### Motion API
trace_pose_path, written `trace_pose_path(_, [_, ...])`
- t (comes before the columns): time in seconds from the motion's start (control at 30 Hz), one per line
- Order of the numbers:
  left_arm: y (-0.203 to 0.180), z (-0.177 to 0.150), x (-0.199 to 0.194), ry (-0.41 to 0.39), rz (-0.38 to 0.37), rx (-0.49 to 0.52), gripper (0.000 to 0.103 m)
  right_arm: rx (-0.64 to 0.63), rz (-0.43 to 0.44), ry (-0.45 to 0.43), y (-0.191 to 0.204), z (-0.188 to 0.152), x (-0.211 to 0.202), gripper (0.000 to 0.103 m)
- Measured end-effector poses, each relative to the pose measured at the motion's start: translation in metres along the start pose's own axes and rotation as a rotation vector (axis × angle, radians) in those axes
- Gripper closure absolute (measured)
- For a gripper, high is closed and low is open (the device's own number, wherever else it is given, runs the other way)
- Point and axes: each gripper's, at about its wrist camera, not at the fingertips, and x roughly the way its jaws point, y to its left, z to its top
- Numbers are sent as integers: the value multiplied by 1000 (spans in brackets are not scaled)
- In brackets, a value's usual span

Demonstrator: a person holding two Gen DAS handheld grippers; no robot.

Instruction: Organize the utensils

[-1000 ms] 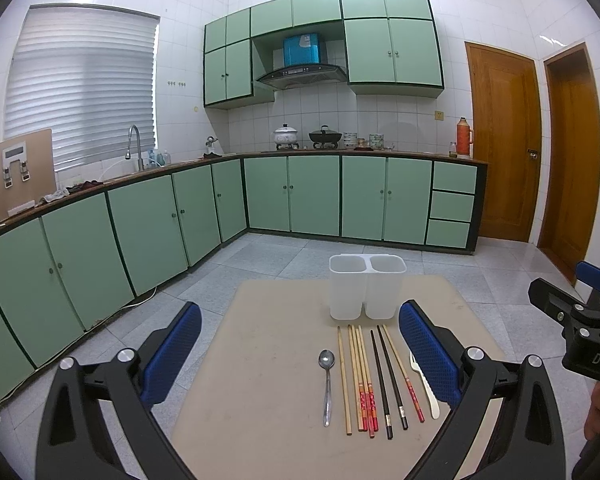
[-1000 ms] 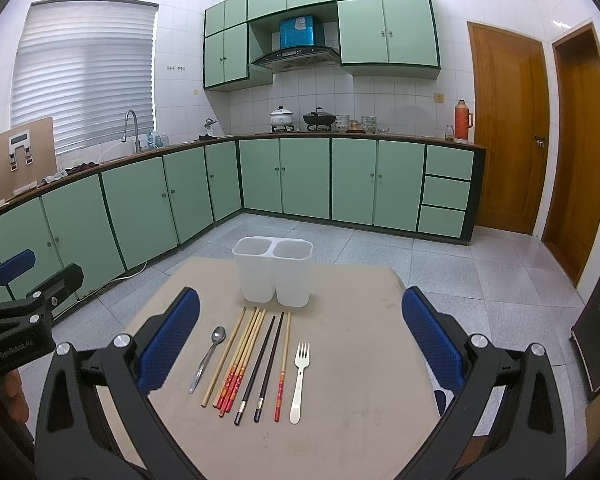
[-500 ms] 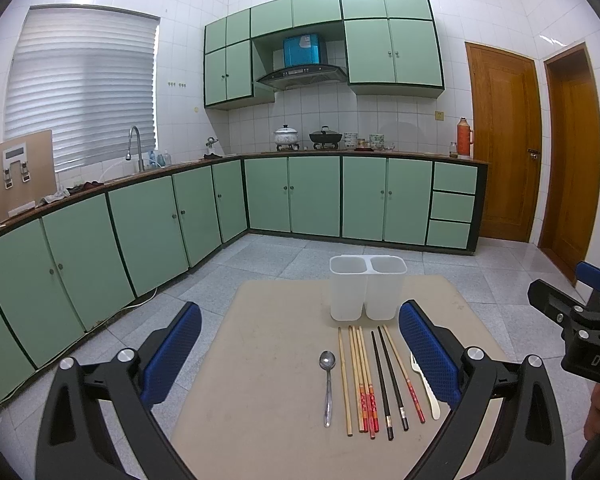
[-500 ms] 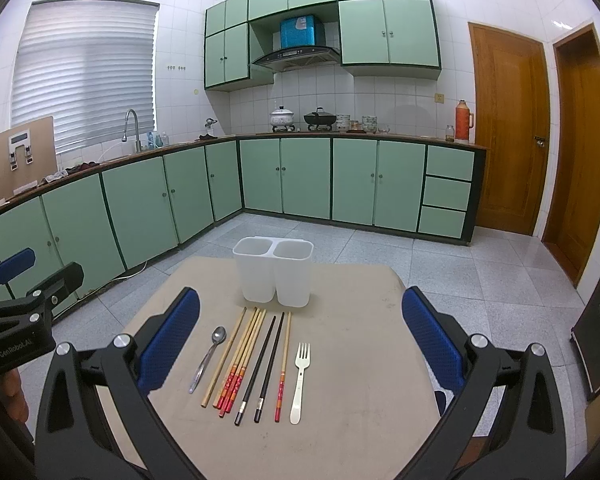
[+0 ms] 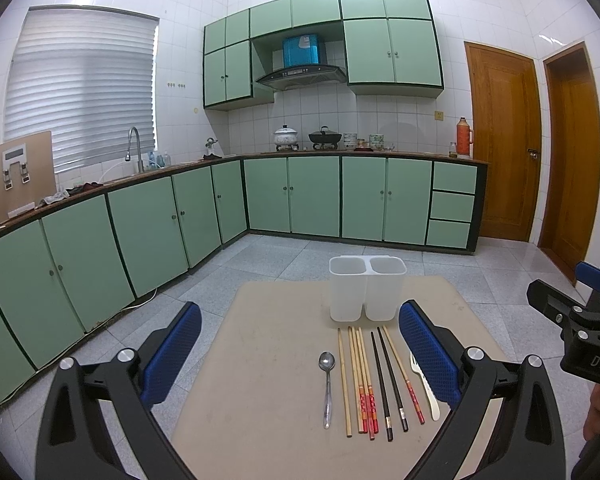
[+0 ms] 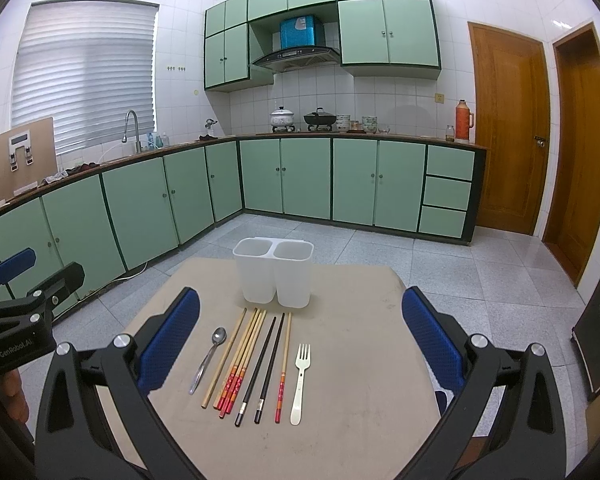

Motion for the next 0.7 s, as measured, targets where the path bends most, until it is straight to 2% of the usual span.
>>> trace_pose_path(0.7, [0,1,5,18,8,6,6,9,-2,14,-1,1,3,5])
